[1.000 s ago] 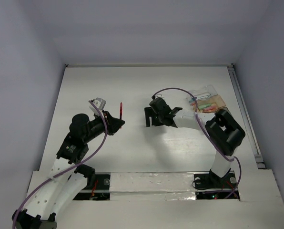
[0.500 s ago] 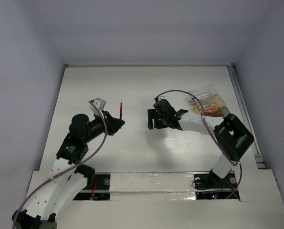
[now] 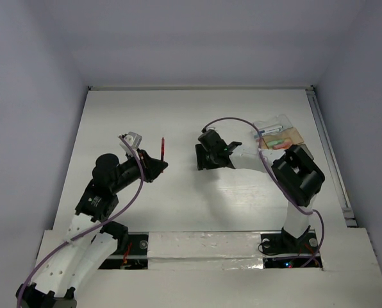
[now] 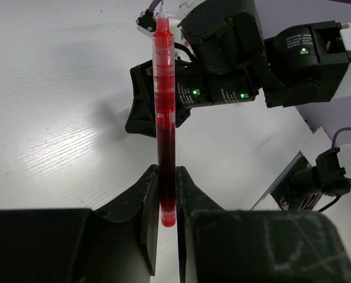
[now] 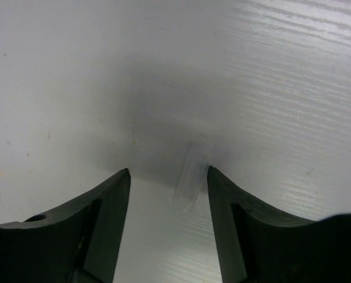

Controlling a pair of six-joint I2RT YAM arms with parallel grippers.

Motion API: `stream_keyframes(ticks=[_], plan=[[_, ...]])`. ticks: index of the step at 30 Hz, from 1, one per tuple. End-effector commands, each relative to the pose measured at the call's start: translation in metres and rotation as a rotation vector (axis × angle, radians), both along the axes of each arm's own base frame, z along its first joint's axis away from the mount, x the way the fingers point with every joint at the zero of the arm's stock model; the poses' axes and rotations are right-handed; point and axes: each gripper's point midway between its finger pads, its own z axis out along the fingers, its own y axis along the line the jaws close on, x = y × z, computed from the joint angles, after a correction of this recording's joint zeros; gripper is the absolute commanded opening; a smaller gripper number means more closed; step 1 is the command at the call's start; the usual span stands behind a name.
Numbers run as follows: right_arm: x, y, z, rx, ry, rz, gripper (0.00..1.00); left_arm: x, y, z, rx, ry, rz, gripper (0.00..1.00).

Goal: Sort the stationery into containers
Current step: Close the pen cap on the pen.

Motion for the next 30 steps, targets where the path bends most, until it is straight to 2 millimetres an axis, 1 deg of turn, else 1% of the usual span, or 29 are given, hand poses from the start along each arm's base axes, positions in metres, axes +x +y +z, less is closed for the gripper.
stream_keyframes(ticks=[1, 3, 4, 5, 6, 8, 12, 13, 14, 16, 17, 18, 20, 21, 22, 24, 25, 26, 29, 30], plan=[[-0.007, -0.011, -0.018, -0.105, 0.047, 0.011, 0.58, 0.000, -0.001, 0.017, -0.016, -0.064, -0.014, 0.00], [-0.003, -0.015, -0.018, -0.142, 0.038, 0.005, 0.57, 0.000, -0.001, 0.017, -0.017, -0.064, -0.013, 0.00], [-0.005, -0.020, -0.020, -0.175, 0.048, 0.009, 0.56, 0.000, -0.001, 0.017, -0.016, -0.065, -0.014, 0.00], [-0.002, -0.024, -0.020, -0.199, 0.041, 0.005, 0.55, 0.000, -0.001, 0.017, -0.016, -0.064, -0.015, 0.00], [-0.005, -0.023, -0.023, -0.220, 0.049, 0.015, 0.54, 0.000, -0.001, 0.017, -0.016, -0.065, -0.014, 0.00], [-0.004, -0.027, -0.021, -0.252, 0.052, 0.019, 0.49, 0.000, -0.001, 0.017, -0.018, -0.064, -0.015, 0.00], [-0.006, -0.028, -0.021, -0.297, 0.065, 0.041, 0.46, 0.000, -0.001, 0.016, -0.017, -0.063, -0.015, 0.00], [-0.012, -0.029, -0.025, -0.324, 0.082, 0.053, 0.42, 0.000, -0.001, 0.017, -0.018, -0.064, -0.015, 0.00], [-0.009, -0.029, -0.024, -0.337, 0.076, 0.056, 0.40, 0.000, -0.001, 0.017, -0.017, -0.064, -0.013, 0.00], [-0.012, -0.034, -0.028, -0.375, 0.101, 0.061, 0.37, 0.000, -0.001, 0.017, -0.018, -0.064, -0.015, 0.00], [-0.010, -0.035, -0.031, -0.392, 0.103, 0.060, 0.36, 0.000, -0.001, 0.016, -0.017, -0.063, -0.013, 0.00], [-0.012, -0.034, -0.033, -0.409, 0.107, 0.069, 0.35, 0.000, -0.001, 0.017, -0.018, -0.064, -0.015, 0.00], [-0.015, -0.040, -0.039, -0.445, 0.129, 0.070, 0.31, 0.000, -0.001, 0.017, -0.017, -0.064, -0.013, 0.00], [-0.016, -0.042, -0.041, -0.452, 0.132, 0.068, 0.28, 0.000, -0.001, 0.017, -0.017, -0.064, -0.013, 0.00], [-0.017, -0.043, -0.042, -0.455, 0.135, 0.066, 0.20, 0.000, -0.001, 0.016, -0.017, -0.063, -0.013, 0.00], [-0.019, -0.045, -0.045, -0.465, 0.147, 0.068, 0.13, 0.000, -0.001, 0.016, -0.017, -0.063, -0.013, 0.00], [-0.020, -0.046, -0.047, -0.469, 0.151, 0.069, 0.04, 0.000, -0.001, 0.017, -0.017, -0.064, -0.013, 0.00], [-0.021, -0.046, -0.047, -0.466, 0.152, 0.070, 0.00, 0.000, -0.001, 0.017, -0.017, -0.064, -0.013, 0.00], [-0.019, -0.041, -0.042, -0.433, 0.133, 0.072, 0.00, 0.000, -0.001, 0.017, -0.017, -0.063, -0.013, 0.00], [-0.016, -0.036, -0.030, -0.392, 0.106, 0.072, 0.00, 0.000, -0.001, 0.016, -0.016, -0.061, -0.013, 0.00]])
